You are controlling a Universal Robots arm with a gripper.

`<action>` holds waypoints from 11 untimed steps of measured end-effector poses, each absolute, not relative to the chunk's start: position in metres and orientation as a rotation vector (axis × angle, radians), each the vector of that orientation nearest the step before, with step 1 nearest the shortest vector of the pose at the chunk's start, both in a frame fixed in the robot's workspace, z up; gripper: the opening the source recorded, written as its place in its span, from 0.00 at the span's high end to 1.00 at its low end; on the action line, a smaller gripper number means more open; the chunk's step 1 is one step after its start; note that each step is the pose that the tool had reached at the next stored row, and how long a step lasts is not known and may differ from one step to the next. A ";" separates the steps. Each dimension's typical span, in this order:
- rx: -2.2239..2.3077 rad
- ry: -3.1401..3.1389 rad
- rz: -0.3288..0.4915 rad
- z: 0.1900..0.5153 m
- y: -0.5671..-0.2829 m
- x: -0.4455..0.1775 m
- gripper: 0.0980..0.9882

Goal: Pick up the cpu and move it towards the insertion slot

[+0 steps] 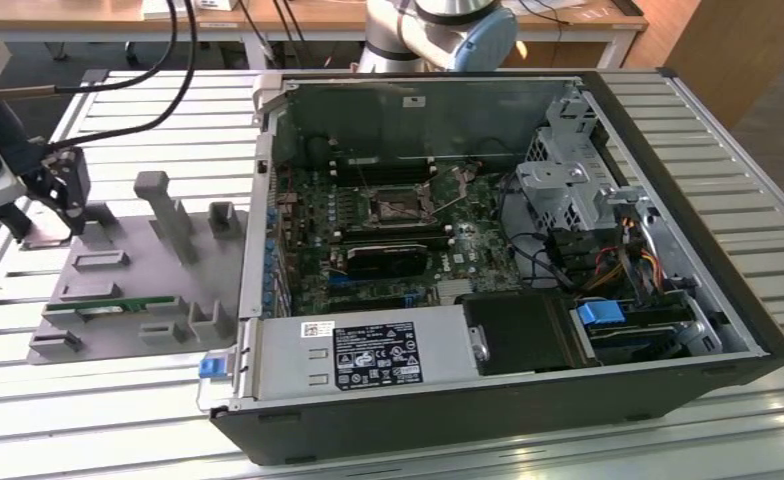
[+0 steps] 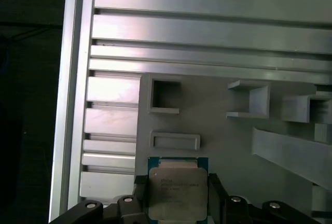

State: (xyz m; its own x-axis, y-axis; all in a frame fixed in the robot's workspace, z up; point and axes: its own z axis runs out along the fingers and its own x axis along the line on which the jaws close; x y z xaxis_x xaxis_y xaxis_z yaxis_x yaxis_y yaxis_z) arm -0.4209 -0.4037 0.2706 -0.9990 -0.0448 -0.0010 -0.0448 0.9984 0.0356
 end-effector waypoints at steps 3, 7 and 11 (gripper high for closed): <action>-0.070 3.140 0.056 0.278 -0.404 -0.421 0.50; -0.070 3.140 0.056 0.288 -0.404 -0.421 0.50; -0.070 3.140 0.056 0.298 -0.404 -0.421 0.50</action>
State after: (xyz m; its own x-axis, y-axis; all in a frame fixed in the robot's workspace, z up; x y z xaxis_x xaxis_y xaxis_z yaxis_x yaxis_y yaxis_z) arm -0.4209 -0.4037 0.2980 -0.9990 -0.0448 -0.0010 -0.0448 0.9984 0.0356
